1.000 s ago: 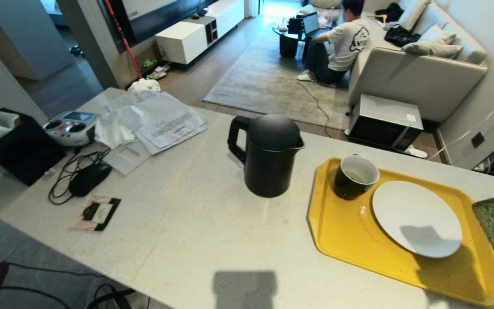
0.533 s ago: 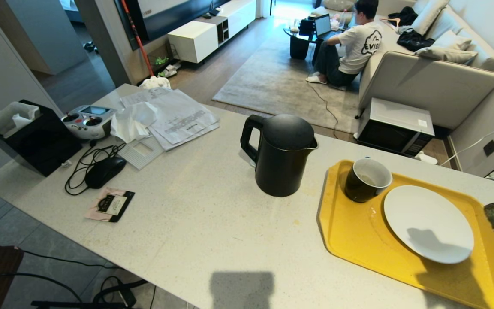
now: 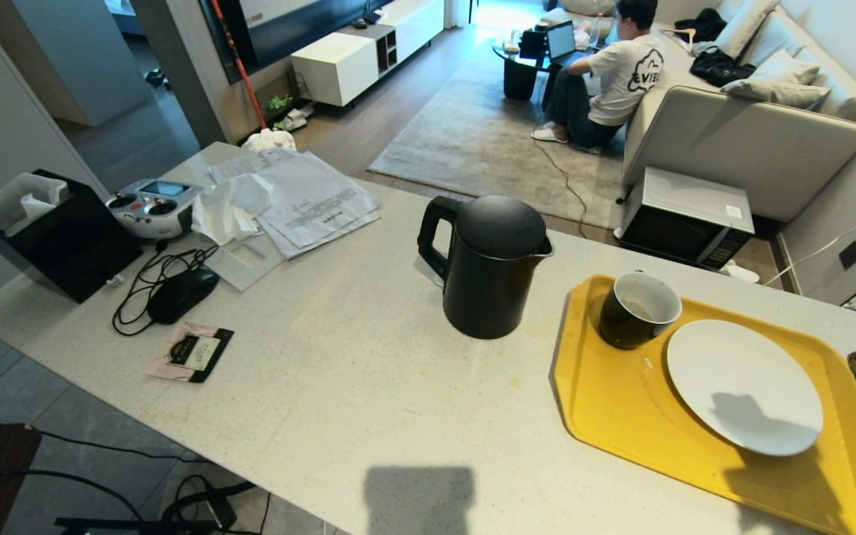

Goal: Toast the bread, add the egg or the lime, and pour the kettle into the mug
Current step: Put the bread slices in the toaster

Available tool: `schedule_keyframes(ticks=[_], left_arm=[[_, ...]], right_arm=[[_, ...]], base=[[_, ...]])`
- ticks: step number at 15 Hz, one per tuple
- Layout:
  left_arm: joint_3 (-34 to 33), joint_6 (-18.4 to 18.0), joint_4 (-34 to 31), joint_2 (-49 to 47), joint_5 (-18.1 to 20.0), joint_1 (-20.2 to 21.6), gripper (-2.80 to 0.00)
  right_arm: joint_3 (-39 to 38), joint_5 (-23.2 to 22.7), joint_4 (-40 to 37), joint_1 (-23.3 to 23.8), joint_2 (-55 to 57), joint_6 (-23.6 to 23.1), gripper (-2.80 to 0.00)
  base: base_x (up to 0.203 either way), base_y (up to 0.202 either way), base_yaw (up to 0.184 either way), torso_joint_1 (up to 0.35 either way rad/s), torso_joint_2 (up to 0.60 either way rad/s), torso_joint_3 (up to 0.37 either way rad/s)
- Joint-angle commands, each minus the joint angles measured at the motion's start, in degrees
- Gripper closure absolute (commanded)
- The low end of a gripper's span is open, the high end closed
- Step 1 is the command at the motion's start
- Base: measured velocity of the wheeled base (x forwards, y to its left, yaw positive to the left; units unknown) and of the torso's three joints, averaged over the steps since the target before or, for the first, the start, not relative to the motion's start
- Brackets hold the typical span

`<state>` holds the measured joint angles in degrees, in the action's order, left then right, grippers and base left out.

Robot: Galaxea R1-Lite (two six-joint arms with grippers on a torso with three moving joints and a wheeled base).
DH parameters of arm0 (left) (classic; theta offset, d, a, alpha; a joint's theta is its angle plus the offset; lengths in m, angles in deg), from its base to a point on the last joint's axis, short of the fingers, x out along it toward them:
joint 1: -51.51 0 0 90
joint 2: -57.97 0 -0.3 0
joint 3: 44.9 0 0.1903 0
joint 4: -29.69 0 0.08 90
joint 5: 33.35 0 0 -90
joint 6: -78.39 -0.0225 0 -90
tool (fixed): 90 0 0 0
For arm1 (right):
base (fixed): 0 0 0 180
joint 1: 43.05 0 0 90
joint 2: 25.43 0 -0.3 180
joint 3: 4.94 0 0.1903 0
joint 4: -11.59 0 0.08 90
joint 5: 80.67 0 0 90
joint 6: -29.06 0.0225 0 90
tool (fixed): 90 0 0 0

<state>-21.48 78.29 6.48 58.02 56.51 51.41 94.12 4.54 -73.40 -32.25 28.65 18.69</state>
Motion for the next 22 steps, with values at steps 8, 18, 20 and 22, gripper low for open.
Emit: schedule_keyframes(ticks=[8,18,20,22], left_arm=[[0.04,0.01,0.02,-0.05,-0.04,0.01,0.00],[-0.05,0.01,0.02,-0.05,-0.04,0.01,0.00],[-0.04,0.01,0.02,-0.05,-0.04,0.01,0.00],[-0.02,0.01,0.02,-0.05,-0.04,0.01,0.00]], right_arm=[[-0.63,2.24,-0.42,0.01,0.15,0.00,0.00],[-0.81,2.24,-0.34,0.01,0.06,0.08,0.00],[-1.16,2.24,-0.34,0.01,0.07,0.00,0.00],[-1.16,2.33,-0.34,0.01,0.15,0.02,0.00]], base=[[0.000,0.000,0.000,0.000,0.00,0.000],[0.001,-0.007,0.100,-0.003,0.00,0.002],[0.000,-0.011,0.095,0.001,0.00,0.003],[0.000,0.000,0.000,0.000,0.00,0.000]])
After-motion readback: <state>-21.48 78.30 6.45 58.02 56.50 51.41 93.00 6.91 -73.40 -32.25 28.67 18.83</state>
